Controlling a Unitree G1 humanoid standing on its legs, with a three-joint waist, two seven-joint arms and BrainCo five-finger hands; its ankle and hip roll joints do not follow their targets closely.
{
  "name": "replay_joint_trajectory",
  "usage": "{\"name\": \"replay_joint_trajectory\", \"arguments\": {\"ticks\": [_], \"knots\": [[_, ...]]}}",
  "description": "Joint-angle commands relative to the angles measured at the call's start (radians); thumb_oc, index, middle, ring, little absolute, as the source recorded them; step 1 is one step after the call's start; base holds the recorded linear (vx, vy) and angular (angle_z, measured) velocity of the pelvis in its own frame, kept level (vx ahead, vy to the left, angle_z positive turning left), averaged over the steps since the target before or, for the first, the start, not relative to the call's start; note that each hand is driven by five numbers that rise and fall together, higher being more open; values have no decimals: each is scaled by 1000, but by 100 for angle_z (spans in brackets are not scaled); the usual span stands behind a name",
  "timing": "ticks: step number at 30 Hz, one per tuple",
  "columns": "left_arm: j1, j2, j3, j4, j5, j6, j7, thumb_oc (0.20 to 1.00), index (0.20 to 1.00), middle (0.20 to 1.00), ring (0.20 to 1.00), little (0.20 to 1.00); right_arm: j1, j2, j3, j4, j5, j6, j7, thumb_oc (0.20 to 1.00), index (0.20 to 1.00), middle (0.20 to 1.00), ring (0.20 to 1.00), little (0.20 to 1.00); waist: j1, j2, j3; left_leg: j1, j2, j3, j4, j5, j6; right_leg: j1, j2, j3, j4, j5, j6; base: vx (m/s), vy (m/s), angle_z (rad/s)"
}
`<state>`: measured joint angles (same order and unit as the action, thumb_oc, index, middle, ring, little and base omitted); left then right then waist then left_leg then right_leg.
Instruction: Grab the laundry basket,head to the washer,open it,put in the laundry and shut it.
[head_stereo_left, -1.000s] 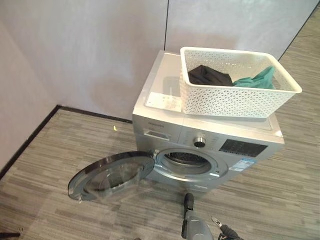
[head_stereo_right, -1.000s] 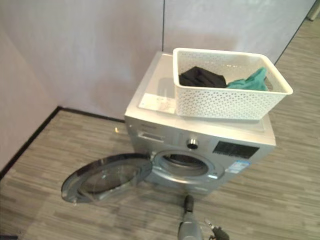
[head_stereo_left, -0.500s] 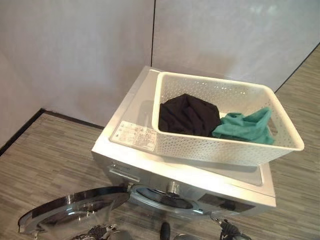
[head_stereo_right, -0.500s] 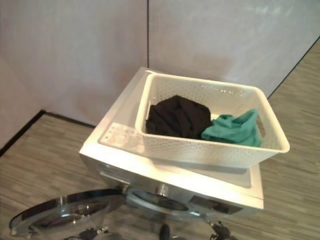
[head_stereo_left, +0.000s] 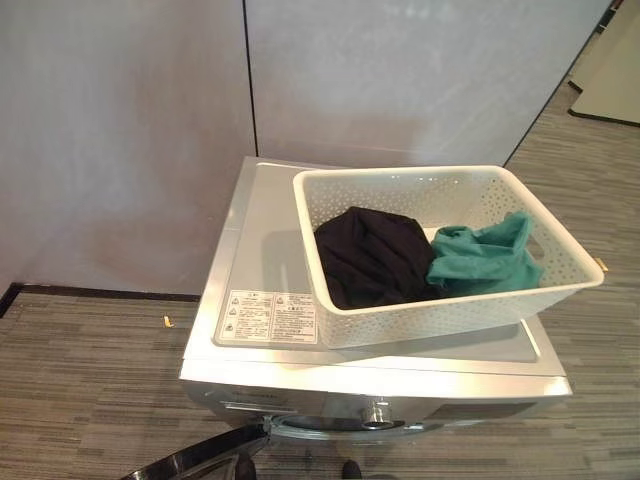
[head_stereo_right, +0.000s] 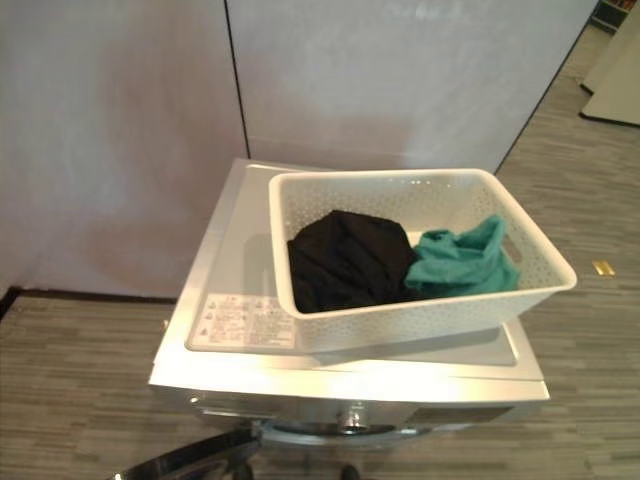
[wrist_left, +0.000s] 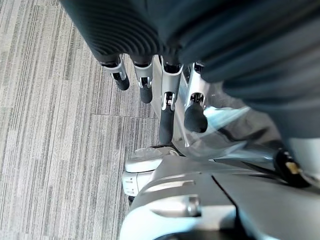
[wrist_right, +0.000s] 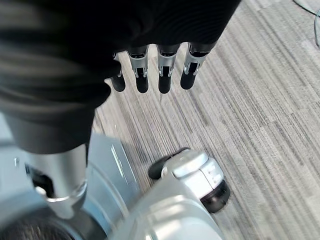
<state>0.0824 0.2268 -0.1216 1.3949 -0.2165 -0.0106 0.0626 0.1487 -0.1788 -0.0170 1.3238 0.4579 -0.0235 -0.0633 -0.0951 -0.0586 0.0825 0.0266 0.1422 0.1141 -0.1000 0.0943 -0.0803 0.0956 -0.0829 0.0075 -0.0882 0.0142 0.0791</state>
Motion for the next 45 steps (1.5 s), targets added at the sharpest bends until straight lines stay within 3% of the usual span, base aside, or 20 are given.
{"name": "replay_joint_trajectory", "arguments": {"ticks": [1,11,14,18,23,26,31,35,36,39,42,43,45], "knots": [[-129,-2,12,17,41,-42,-2,1000,1000,1000,1000,1000,-43,-98,-81,63,25,-3,-18,1000,1000,1000,1000,1000,2,41,-11,97,-20,7,56,-158,23,-126,-79,-13,78,2,75,13,12,-21],[-122,12,36,17,45,-50,-22,1000,1000,1000,1000,1000,-41,-322,-310,-44,67,-40,-92,1000,1000,1000,1000,1000,-13,39,-25,109,-19,5,35,-155,25,-121,-85,-25,75,4,89,2,-2,-2],[-114,13,62,18,49,-46,-24,1000,1000,1000,1000,1000,-1,-403,-422,-299,41,-80,-169,1000,1000,1000,1000,1000,-28,37,-31,110,-15,4,27,-153,24,-124,-85,-28,76,3,92,0,0,0],[-108,2,96,6,46,-37,-18,1000,1000,1000,1000,1000,52,-385,-516,-722,-65,-108,-271,1000,1000,1000,1000,1000,-39,39,-39,111,-11,3,22,-155,24,-130,-83,-27,78,2,92,0,0,0],[-107,-15,88,-4,65,-29,-8,1000,1000,1000,1000,1000,7,-427,-536,-1058,-202,-135,-318,1000,1000,1000,1000,1000,-30,39,-46,120,-10,8,21,-160,27,-132,-78,-22,79,4,91,0,0,0],[-110,-15,69,-18,73,-30,-1,1000,1000,1000,1000,1000,-58,-507,-532,-1203,-284,-143,-334,1000,1000,1000,1000,1000,-15,35,-51,120,-10,7,21,-160,29,-131,-78,-24,75,6,91,0,0,0],[-105,-7,55,-18,89,-29,-1,1000,1000,1000,1000,1000,-214,-715,-513,-1428,-398,-140,-302,1000,1000,1000,1000,1000,11,25,-61,116,-7,0,22,-157,26,-125,-78,-35,70,6,90,-7,-6,0],[-103,-4,41,-21,98,-30,-3,1000,1000,1000,1000,1000,-322,-803,-475,-1485,-413,-143,-287,1000,1000,1000,1000,1000,25,20,-68,111,-4,-11,22,-155,22,-116,-80,-49,66,4,89,9,-15,5],[-101,-1,22,-27,102,-31,-6,1000,1000,1000,1000,1000,-422,-872,-397,-1478,-412,-141,-253,1000,1000,1000,1000,1000,42,11,-72,107,-2,-21,24,-152,19,-110,-81,-59,64,3,87,-7,-20,6],[-99,7,-6,-24,95,-29,-14,1000,1000,1000,1000,1000,-562,-948,-242,-1426,-367,-115,-174,1000,1000,1000,1000,1000,62,-4,-73,103,-1,-28,25,-148,17,-105,-82,-72,64,4,85,-11,-18,12],[-100,6,-5,-22,71,-24,-26,1000,1000,1000,1000,1000,-678,-975,-92,-1354,-309,-85,-109,1000,1000,1000,1000,1000,61,-7,-70,102,1,-29,26,-147,15,-103,-81,-74,64,6,82,-14,-2,10],[-98,7,-7,-23,47,-21,-42,1000,1000,1000,1000,1000,-723,-997,11,-1301,-265,-53,-17,1000,1000,1000,1000,1000,66,-14,-67,101,4,-30,29,-144,11,-102,-79,-77,64,6,80,0,0,0],[-95,3,-2,-27,26,-21,-56,1000,1000,1000,1000,1000,-724,-1039,67,-1266,-245,-33,45,1000,1000,1000,1000,1000,65,-20,-64,99,10,-31,27,-141,6,-96,-79,-86,62,4,79,-3,2,4]]}}
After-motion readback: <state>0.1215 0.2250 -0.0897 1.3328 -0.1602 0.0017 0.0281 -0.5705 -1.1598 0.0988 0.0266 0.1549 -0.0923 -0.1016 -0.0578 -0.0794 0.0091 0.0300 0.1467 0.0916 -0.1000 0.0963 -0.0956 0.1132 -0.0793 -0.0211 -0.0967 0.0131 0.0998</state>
